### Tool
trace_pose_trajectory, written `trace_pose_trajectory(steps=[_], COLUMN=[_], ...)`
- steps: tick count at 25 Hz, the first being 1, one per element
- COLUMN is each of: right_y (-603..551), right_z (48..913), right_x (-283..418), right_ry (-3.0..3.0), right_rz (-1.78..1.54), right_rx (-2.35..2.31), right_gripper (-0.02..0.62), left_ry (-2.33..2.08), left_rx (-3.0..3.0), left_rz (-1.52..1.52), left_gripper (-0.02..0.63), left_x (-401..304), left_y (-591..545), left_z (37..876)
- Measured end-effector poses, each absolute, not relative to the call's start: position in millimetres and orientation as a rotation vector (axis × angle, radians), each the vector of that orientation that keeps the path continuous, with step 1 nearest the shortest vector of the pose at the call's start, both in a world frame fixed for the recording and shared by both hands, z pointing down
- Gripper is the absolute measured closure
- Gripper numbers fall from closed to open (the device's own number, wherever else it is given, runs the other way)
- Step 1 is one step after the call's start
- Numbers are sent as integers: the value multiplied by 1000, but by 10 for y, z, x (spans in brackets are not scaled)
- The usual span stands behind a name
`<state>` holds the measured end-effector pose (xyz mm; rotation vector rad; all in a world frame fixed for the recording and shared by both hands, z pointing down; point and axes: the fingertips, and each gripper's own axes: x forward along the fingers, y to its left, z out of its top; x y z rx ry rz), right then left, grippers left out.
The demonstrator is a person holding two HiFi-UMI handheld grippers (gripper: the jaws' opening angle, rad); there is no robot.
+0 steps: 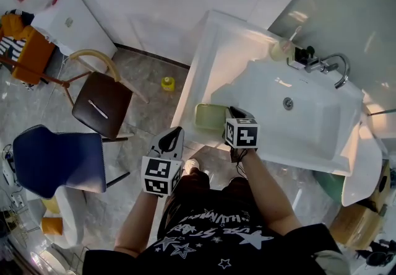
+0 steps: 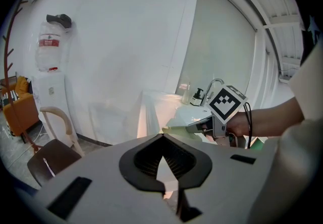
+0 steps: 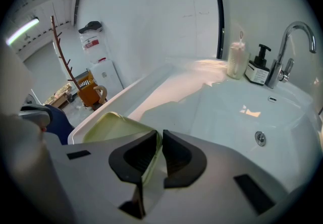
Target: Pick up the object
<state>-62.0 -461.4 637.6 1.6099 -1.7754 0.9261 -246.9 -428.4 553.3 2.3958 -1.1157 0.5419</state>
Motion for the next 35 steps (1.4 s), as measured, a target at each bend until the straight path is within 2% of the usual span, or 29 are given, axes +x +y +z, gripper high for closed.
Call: trace_pose_trajectory(steps=[16,35], right_y=[-4154,-3094], right_z=[5599,5332], right_x=[-100,611], right_ry=[-1983,-2218], right_rz=[845,735], right_rx=[1614,1394], right_gripper=[548,549], left_ry=[-1345,-1666], left_rx=[2346,2210], left_rz=[451,374], left_gripper=[591,591], left_x=[-2095,-1433], left_y=[-3641,-2241], left_z=[5056,4846])
